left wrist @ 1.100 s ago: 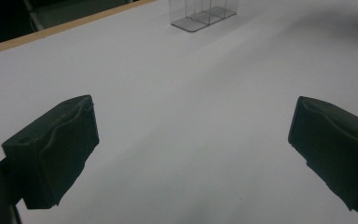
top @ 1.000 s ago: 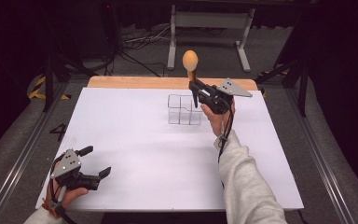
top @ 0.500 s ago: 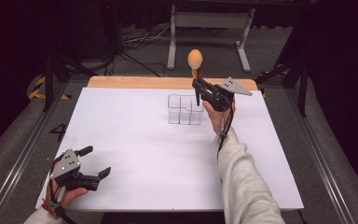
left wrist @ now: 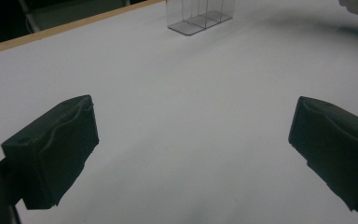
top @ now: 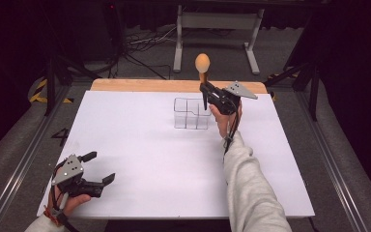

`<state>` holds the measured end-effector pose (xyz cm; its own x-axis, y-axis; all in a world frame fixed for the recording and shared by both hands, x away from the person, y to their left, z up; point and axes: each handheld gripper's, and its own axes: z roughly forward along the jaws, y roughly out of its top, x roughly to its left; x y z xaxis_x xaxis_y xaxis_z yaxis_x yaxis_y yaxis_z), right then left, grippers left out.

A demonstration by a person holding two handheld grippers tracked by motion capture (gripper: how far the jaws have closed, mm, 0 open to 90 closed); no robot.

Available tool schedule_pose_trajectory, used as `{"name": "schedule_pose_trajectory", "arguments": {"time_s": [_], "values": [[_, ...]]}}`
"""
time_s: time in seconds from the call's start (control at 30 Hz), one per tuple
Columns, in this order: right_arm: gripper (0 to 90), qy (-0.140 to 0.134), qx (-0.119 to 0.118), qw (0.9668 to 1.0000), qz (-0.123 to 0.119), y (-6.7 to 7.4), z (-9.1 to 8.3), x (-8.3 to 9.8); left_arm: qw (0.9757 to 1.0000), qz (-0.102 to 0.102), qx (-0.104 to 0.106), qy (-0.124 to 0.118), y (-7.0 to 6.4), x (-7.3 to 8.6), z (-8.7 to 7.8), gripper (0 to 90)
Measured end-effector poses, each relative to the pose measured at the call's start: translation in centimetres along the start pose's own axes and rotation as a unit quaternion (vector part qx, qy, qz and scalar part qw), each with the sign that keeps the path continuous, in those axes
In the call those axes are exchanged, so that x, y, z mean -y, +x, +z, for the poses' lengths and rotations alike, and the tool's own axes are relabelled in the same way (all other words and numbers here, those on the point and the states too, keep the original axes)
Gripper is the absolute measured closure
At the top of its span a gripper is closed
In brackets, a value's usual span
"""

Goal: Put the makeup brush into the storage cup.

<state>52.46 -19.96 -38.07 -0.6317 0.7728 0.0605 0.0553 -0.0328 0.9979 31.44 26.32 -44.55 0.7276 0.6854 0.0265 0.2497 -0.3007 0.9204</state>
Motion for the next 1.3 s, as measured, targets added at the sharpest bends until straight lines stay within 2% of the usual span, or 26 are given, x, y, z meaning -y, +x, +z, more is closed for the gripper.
{"name": "schedule_pose_trajectory", "arguments": {"time_s": [0.83,1.3], "values": [[74.4,0.024,0.016,0.9995,0.014,-0.8,0.0,2.5,1.0000,0.000,-0.001,0.000,0.0,0.0,-0.1,2.1],[74.4,0.029,0.019,0.9993,0.014,-0.7,-0.6,2.8,0.9998,0.008,-0.004,-0.017,-0.2,-0.2,-0.5,1.8]]}}
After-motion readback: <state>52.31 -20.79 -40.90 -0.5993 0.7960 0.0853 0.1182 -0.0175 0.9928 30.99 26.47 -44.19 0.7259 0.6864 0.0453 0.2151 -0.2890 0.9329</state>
